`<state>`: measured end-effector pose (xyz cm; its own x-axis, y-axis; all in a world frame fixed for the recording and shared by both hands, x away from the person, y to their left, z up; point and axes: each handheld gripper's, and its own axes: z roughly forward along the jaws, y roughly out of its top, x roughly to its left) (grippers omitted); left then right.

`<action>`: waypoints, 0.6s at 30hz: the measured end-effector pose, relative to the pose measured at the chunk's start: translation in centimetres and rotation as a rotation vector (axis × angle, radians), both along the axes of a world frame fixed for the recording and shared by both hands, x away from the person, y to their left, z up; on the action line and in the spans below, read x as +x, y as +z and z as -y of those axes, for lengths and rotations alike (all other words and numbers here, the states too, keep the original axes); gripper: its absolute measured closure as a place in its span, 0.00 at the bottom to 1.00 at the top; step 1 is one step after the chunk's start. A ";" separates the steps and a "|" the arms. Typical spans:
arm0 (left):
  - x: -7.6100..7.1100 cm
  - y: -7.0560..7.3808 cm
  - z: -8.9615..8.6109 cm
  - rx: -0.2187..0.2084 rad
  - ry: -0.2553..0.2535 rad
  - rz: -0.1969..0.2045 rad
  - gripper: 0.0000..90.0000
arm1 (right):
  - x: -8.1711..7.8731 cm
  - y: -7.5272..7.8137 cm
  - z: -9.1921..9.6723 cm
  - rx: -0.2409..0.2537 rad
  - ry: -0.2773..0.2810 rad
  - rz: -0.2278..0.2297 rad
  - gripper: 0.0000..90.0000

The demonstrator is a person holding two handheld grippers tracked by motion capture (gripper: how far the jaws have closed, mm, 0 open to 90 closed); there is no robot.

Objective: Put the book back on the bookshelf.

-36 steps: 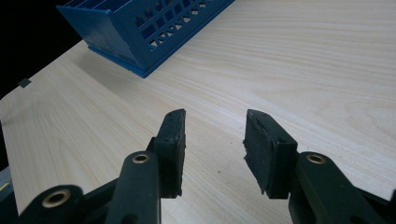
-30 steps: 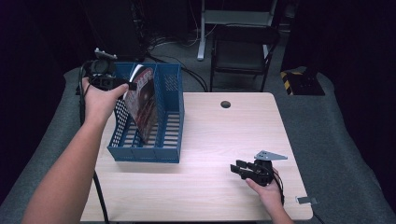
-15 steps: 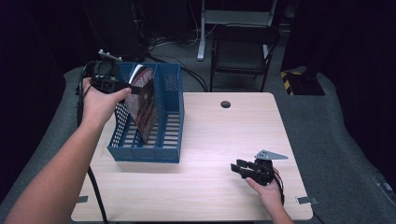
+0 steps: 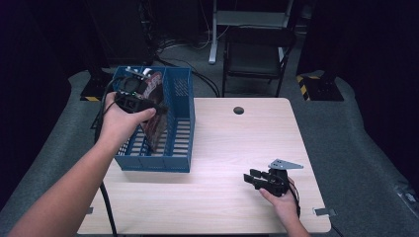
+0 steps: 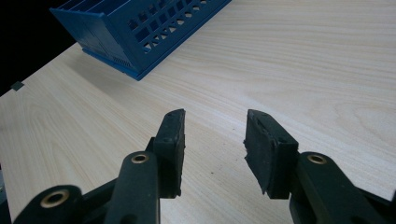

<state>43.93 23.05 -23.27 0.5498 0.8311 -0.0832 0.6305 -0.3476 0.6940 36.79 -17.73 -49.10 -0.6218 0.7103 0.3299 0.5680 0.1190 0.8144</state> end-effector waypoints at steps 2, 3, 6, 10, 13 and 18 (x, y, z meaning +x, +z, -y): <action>-0.4 -0.3 0.6 0.007 -0.032 -0.001 0.45 | 0.0 0.0 0.0 -0.002 0.001 0.003 0.64; -0.6 -0.5 0.9 0.006 -0.048 -0.009 0.45 | 0.0 0.0 0.0 -0.004 0.004 0.003 0.64; -1.1 -1.1 1.7 0.006 -0.077 -0.011 0.45 | 0.0 0.0 -0.1 -0.005 0.001 0.001 0.64; -1.6 -1.7 2.4 -0.001 -0.103 -0.014 0.44 | 0.0 0.0 -0.1 -0.007 -0.001 0.002 0.63; -2.1 -2.3 2.8 -0.004 -0.119 -0.017 0.44 | 0.0 0.0 -0.1 -0.004 0.002 0.003 0.63; -2.9 -3.0 3.3 -0.010 -0.149 -0.027 0.44 | 0.0 0.0 -0.2 -0.005 -0.002 0.002 0.63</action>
